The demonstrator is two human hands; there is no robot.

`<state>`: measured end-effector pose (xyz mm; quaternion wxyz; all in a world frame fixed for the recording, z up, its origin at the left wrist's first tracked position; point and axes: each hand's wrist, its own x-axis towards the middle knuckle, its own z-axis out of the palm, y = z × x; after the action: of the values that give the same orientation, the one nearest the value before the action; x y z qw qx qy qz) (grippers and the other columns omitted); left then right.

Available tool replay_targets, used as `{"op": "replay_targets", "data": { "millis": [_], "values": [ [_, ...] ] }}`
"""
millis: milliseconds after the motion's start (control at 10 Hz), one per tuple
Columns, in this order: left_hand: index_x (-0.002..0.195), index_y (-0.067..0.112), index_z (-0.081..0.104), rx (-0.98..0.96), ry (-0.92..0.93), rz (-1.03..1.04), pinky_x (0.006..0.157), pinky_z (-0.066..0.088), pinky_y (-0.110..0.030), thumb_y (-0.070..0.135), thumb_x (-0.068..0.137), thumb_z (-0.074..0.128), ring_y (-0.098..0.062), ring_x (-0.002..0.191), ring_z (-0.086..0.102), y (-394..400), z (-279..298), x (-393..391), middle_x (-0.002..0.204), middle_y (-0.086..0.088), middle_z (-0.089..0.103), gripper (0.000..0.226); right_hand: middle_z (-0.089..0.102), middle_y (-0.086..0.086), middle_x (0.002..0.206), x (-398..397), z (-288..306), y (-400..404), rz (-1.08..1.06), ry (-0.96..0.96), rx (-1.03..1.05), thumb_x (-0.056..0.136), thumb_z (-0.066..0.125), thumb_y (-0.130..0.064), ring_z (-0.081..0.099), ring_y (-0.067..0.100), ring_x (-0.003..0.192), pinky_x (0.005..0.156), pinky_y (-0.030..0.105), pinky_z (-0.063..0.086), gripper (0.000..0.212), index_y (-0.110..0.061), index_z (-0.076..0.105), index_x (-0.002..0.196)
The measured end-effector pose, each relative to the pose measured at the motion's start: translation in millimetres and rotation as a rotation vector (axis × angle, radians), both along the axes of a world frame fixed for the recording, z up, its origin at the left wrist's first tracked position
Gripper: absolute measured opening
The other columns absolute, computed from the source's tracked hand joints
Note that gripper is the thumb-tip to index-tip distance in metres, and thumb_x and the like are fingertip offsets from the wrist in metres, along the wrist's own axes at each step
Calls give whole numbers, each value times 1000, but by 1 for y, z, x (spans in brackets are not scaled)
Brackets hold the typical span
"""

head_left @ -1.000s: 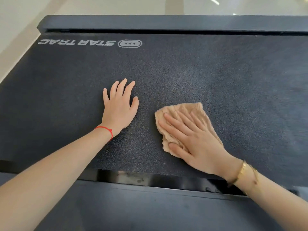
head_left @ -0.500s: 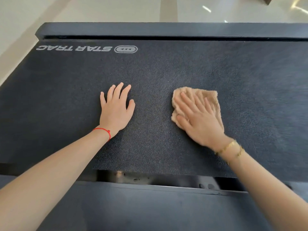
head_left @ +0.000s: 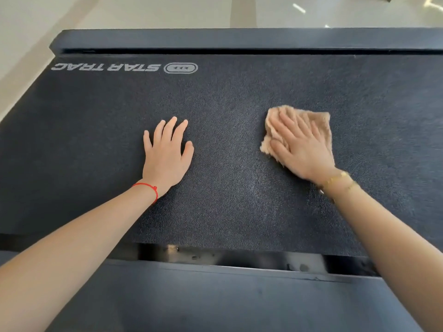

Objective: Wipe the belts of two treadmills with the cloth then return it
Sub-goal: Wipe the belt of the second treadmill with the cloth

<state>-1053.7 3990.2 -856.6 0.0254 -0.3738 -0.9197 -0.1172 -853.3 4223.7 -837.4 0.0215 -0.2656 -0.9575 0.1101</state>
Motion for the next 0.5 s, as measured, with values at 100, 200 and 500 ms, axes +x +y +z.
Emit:
{"op": "replay_targets", "data": {
  "millis": [100,200,500],
  "values": [
    [152,24,29,2,3,1,120,8,-58,38,101,34,-25,150,15,0,0,0,161,-3,24,54,-2,-9,166,-41,-1,-3,-45,-23,-17,104,24,-50,-12,21,153,122,44,-12,58,-35,10,158],
    [152,24,29,1,1,9,120,9,-57,38,101,34,-24,150,15,0,2,0,161,-2,24,53,-1,-8,166,-48,-2,-42,130,-14,-3,104,22,-49,-15,20,151,121,43,-15,58,-34,9,158],
    [153,25,27,-5,-10,15,120,8,-56,36,102,35,-22,150,13,1,4,2,162,0,21,53,1,-16,165,27,-2,-83,557,-33,39,101,20,-56,-7,12,153,124,41,-7,60,-37,10,157]
  ]
}}
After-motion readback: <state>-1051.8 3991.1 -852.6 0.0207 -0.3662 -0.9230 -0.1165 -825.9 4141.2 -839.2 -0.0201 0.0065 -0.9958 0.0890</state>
